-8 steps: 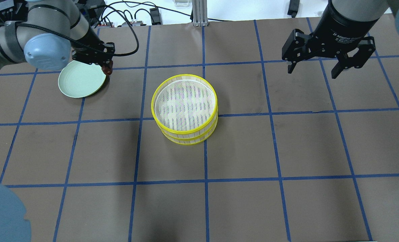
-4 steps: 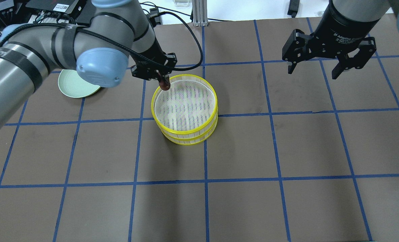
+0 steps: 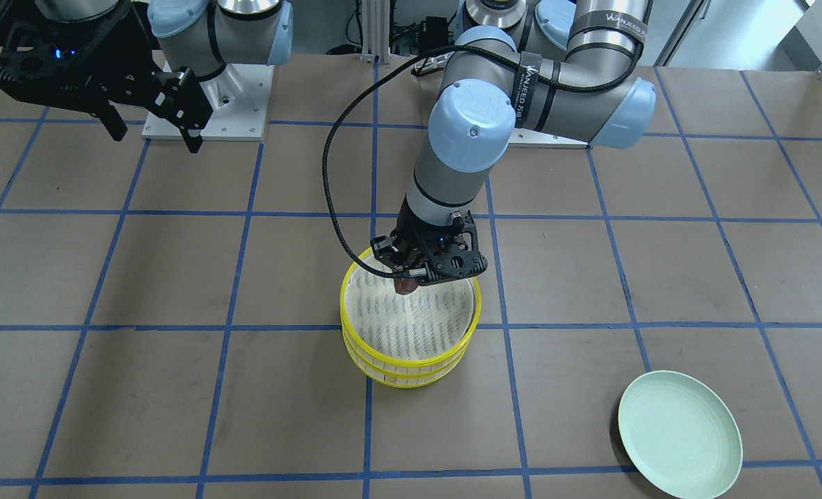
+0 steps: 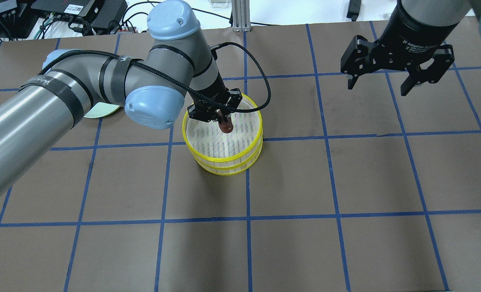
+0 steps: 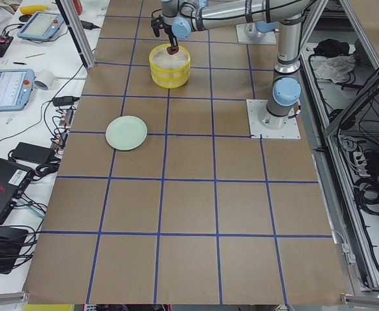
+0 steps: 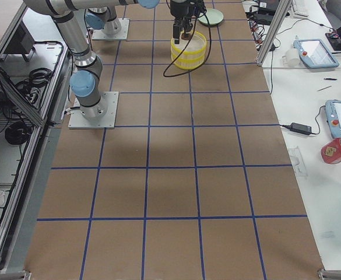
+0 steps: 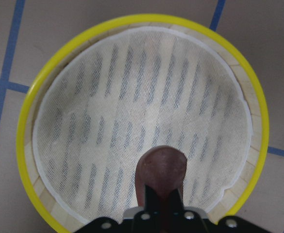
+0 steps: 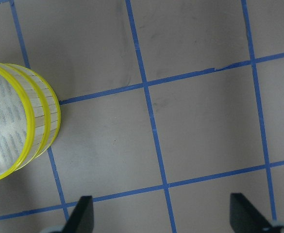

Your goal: Place buns in different layers of steamer

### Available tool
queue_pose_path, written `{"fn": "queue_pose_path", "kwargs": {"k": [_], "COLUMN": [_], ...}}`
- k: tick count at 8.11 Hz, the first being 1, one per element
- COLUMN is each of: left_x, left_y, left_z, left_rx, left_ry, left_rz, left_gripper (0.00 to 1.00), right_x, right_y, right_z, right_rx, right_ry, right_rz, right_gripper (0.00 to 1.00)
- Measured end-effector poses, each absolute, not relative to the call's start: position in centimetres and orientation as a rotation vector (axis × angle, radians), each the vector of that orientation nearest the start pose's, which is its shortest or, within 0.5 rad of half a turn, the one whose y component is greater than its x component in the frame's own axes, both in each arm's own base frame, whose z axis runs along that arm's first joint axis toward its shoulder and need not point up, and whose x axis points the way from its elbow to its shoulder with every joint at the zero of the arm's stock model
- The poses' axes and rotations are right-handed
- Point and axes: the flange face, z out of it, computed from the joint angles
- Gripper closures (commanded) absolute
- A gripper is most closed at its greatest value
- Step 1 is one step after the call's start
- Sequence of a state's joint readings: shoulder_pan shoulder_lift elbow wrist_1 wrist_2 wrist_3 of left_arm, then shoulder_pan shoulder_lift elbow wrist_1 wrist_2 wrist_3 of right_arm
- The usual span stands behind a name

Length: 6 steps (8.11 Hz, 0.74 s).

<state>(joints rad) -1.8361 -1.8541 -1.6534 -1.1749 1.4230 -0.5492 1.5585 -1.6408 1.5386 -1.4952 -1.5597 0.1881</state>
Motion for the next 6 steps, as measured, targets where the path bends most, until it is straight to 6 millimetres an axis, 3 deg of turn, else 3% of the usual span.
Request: {"fn": "queue_pose_path", "kwargs": {"k": [2, 4, 6], "left_x": [-29.8, -29.4, -29.1], "left_y": [-53.4, -54.1, -54.5], "left_z": [33.7, 33.5, 33.8], "left_rx": [-0.443, -0.410, -0.409], "left_ry": [3.269, 3.235, 3.222], "left_rz": [-0.041, -0.123, -0.154], "left_gripper": [0.09, 0.00, 0.00], "right_x": [12.9, 12.9, 12.9], "right_y": [-46.4, -46.4, -46.3], "right_z": [53.0, 53.0, 53.1], "right_rx": [0.313, 0.312, 0.310], "right_ry": [3.114, 3.114, 3.117], "right_rz": [-0.041, -0.042, -0.047], "right_gripper": [0.00, 0.00, 0.00]}}
